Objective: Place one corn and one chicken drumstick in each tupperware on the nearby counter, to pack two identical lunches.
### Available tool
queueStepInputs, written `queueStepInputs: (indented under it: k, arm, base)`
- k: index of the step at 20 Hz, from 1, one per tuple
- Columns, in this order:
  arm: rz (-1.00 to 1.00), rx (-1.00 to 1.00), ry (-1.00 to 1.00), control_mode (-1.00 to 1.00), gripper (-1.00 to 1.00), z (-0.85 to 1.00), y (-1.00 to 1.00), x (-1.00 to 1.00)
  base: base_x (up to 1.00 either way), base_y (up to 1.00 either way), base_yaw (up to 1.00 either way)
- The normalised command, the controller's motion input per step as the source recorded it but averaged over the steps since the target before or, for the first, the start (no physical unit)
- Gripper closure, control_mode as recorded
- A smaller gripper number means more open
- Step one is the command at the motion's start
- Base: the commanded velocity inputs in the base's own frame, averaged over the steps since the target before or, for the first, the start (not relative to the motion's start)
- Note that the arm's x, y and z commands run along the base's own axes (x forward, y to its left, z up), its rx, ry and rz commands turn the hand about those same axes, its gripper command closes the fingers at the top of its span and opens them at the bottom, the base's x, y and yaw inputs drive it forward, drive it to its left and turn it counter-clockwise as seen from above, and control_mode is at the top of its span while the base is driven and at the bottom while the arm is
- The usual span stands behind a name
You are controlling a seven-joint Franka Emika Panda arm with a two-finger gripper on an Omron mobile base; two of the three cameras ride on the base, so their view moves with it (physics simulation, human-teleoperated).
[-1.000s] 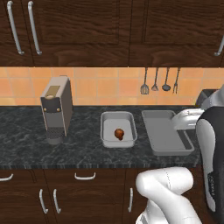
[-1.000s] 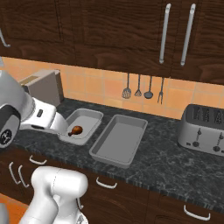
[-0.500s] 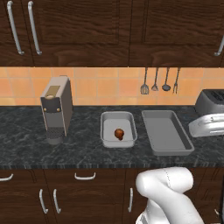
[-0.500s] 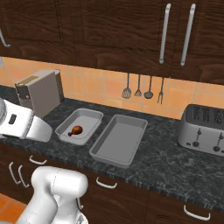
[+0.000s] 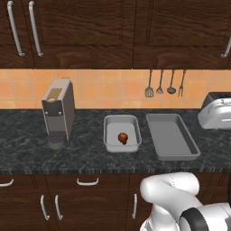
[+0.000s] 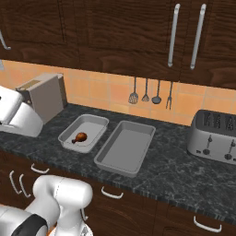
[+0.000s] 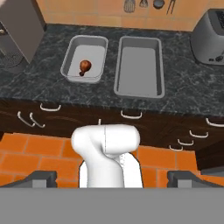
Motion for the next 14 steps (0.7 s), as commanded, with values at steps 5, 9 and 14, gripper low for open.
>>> queueStepInputs:
  k: [5,9,14]
  arm:
    - [-0.06,-0.01,0.06,-1.0,-1.0,0.0,0.0,-0.37]
    - [0.0,0.0,0.0,1.0,-1.0,0.0,0.0,-0.24]
    - [0.0,0.0,0.0,1.0,-1.0,0.0,0.0,0.0]
  base:
    - [0.0,0.0,0.0]
    - [-0.21,0.0,0.0]
    - [-0.42,-0.21,0.0]
